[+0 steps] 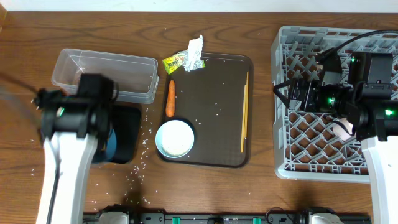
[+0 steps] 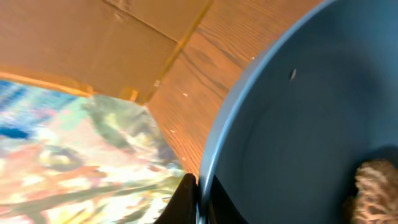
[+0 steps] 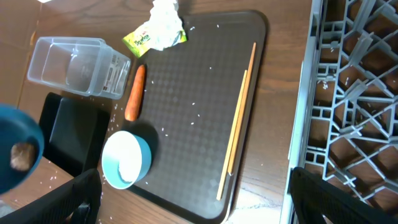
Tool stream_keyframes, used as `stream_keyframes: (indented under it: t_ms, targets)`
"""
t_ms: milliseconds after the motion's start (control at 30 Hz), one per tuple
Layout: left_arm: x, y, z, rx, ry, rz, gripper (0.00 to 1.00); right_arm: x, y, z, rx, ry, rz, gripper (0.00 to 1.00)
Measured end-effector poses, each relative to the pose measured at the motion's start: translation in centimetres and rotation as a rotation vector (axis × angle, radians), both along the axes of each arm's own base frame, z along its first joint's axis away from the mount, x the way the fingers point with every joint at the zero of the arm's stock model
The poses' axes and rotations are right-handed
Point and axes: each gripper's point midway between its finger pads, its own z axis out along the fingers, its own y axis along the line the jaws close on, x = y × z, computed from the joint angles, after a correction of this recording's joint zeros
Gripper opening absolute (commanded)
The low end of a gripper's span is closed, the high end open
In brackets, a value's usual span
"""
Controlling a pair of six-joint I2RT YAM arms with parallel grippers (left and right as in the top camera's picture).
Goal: Sort waste into correct bins and load items into the dishwasher rack
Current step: 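Tip the teal bowl over the black tray to dump the mushroom, then pass the teal bowl from the left gripper to the right gripper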
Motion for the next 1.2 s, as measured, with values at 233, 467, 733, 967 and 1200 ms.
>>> stream_keyframes:
  t_ms: [233, 467, 733, 967, 1200]
  targets:
    - [3.1, 0.9, -3.7, 0.128, 0.289, 0.002, 0.06, 0.0, 0.0, 0.0, 0.0, 0.0, 0.0, 0.9]
    - [4.4, 0.5, -4.7, 0.181, 0.378, -0.035, 0.06, 0.0, 0.0, 0.0, 0.0, 0.0, 0.0, 0.91]
    - [4.5, 0.2, -3.2, 0.162, 0.314, -0.019, 0.06, 0.0, 0.1, 0.0, 0.002, -0.001, 0.004, 0.94]
    - [5.9, -3.0, 1.7, -0.172, -0.104, -0.076, 0.06, 0.4, 1.3, 1.3, 0.055, -0.064, 0.073, 0.88]
    - [8.8, -12.0, 6.7, -0.657, -0.477, -0.493, 0.06, 1.2, 4.9, 6.0, 0.228, -0.263, 0.265, 0.82]
